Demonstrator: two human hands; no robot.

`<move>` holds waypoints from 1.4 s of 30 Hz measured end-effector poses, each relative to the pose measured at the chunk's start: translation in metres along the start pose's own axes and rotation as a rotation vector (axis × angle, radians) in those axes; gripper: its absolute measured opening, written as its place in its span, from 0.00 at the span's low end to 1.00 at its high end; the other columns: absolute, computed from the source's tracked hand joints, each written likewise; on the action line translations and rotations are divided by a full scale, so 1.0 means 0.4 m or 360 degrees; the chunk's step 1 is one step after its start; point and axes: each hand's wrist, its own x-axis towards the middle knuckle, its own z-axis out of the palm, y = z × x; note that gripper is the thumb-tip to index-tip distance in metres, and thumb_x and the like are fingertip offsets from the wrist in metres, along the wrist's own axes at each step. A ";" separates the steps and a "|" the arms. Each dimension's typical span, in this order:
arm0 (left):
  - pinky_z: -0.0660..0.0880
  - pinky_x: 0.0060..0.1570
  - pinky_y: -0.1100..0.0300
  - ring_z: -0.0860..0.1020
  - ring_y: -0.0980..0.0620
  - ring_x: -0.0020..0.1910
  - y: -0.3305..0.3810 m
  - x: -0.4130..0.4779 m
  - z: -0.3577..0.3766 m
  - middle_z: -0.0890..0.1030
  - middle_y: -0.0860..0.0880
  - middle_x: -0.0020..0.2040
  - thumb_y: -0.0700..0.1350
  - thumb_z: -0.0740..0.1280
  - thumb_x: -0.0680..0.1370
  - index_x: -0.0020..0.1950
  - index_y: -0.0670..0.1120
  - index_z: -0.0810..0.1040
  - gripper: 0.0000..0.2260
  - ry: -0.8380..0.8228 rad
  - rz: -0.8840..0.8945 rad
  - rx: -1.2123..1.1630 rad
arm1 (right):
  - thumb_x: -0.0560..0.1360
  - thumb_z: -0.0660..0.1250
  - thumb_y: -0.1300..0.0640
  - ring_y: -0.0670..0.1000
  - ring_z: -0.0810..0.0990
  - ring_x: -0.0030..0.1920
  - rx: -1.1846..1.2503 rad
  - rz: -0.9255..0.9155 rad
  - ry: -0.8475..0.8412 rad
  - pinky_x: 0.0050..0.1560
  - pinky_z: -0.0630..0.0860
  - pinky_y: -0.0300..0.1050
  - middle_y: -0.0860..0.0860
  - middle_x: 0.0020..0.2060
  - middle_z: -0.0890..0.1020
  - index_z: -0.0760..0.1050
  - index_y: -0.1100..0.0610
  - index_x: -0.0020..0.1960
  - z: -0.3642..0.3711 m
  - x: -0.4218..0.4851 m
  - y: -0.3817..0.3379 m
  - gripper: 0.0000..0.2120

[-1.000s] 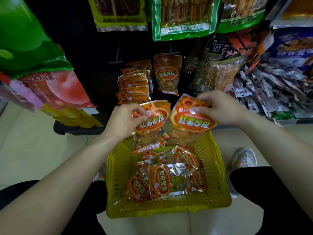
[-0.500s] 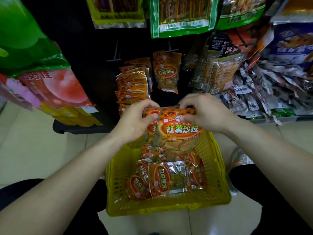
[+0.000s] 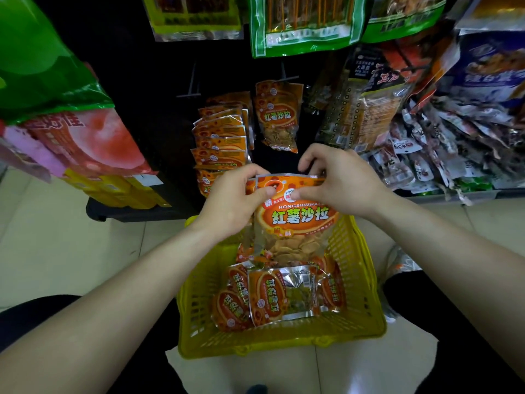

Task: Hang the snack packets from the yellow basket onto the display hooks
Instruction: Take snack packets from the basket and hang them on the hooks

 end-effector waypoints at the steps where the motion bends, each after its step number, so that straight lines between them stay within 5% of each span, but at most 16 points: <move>1: 0.82 0.45 0.55 0.83 0.58 0.47 -0.003 0.004 -0.003 0.84 0.56 0.48 0.47 0.72 0.78 0.53 0.54 0.80 0.05 -0.0001 -0.0008 0.0002 | 0.64 0.79 0.39 0.40 0.80 0.40 0.0015 0.0010 -0.0029 0.36 0.76 0.45 0.40 0.41 0.81 0.74 0.42 0.50 -0.003 0.003 0.004 0.20; 8: 0.80 0.43 0.66 0.82 0.63 0.49 -0.018 0.010 -0.014 0.83 0.59 0.49 0.42 0.67 0.81 0.53 0.60 0.77 0.11 -0.0139 -0.0086 -0.0076 | 0.70 0.78 0.55 0.45 0.82 0.46 0.0307 0.0052 -0.0237 0.44 0.76 0.45 0.46 0.45 0.84 0.83 0.49 0.49 -0.022 0.021 0.061 0.09; 15: 0.80 0.39 0.67 0.83 0.63 0.47 -0.006 0.013 -0.024 0.84 0.61 0.43 0.43 0.68 0.81 0.50 0.60 0.77 0.09 -0.0052 -0.0209 -0.0329 | 0.75 0.74 0.52 0.48 0.84 0.43 0.0382 0.0012 -0.0177 0.47 0.81 0.56 0.47 0.41 0.85 0.83 0.51 0.47 -0.027 0.024 0.064 0.04; 22: 0.82 0.43 0.59 0.84 0.55 0.50 -0.003 0.017 -0.020 0.84 0.54 0.50 0.44 0.69 0.80 0.50 0.60 0.78 0.09 0.0025 -0.0262 -0.0368 | 0.76 0.73 0.54 0.47 0.84 0.40 0.0377 -0.0007 -0.0106 0.44 0.82 0.54 0.49 0.38 0.85 0.82 0.55 0.45 -0.032 0.021 0.058 0.04; 30: 0.82 0.41 0.63 0.84 0.57 0.48 0.000 0.021 -0.026 0.85 0.55 0.49 0.42 0.71 0.79 0.50 0.58 0.78 0.10 0.0110 -0.0249 -0.0396 | 0.74 0.75 0.57 0.42 0.83 0.34 0.0420 0.0035 -0.0057 0.33 0.77 0.33 0.44 0.34 0.85 0.82 0.49 0.45 -0.032 0.027 0.066 0.04; 42: 0.80 0.37 0.66 0.84 0.60 0.45 -0.005 0.018 -0.021 0.84 0.57 0.46 0.43 0.71 0.79 0.48 0.59 0.78 0.10 0.0086 -0.0259 -0.0312 | 0.75 0.73 0.57 0.45 0.83 0.37 0.0336 0.0015 -0.0180 0.41 0.79 0.42 0.47 0.35 0.84 0.81 0.50 0.46 -0.029 0.028 0.069 0.02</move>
